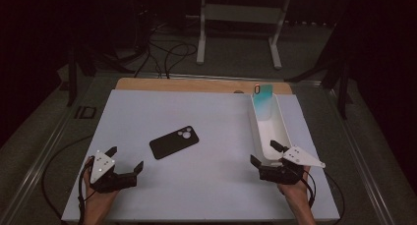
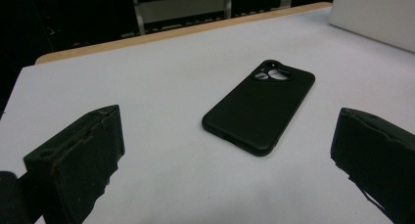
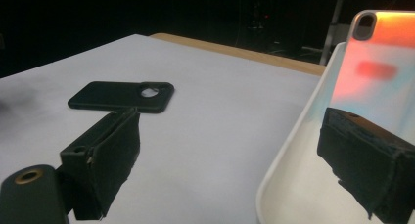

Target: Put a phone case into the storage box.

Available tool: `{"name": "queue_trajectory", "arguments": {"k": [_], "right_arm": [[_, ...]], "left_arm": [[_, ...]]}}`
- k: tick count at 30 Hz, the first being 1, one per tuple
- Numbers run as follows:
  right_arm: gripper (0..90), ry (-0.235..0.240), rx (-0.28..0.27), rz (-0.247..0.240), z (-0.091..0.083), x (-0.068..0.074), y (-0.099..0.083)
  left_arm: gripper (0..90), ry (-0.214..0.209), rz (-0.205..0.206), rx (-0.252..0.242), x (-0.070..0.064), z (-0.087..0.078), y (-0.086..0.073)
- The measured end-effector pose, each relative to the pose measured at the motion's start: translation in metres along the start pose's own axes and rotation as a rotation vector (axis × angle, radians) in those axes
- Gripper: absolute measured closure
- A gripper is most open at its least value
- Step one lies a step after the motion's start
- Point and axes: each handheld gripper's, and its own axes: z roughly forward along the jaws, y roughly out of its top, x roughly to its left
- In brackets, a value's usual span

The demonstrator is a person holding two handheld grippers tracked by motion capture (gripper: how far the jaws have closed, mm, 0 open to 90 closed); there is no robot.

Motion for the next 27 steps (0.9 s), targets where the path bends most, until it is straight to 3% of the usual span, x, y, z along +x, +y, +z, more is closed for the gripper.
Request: {"name": "queue_trajectory", "arguments": {"k": [10,13,16,27], "right_arm": [[9.1,-0.033,0.001,-0.024,0.001,-0.001,-0.004],[9.2,-0.041,-0.006,-0.02,0.0,-0.001,-0.004],[9.2,-0.047,-0.008,-0.014,0.0,-0.002,-0.004],[9.2,-0.047,-0.015,0.0,-0.002,-0.005,-0.004]], "left_arm": [[0.1,-0.031,-0.004,0.004,0.003,0.005,0.013],[0.1,-0.046,0.024,0.019,0.003,0.013,0.023],[0.1,-0.055,0.027,0.024,0.004,0.018,0.027],[2.5,-0.07,0.002,0.105,0.015,0.069,0.039]]}}
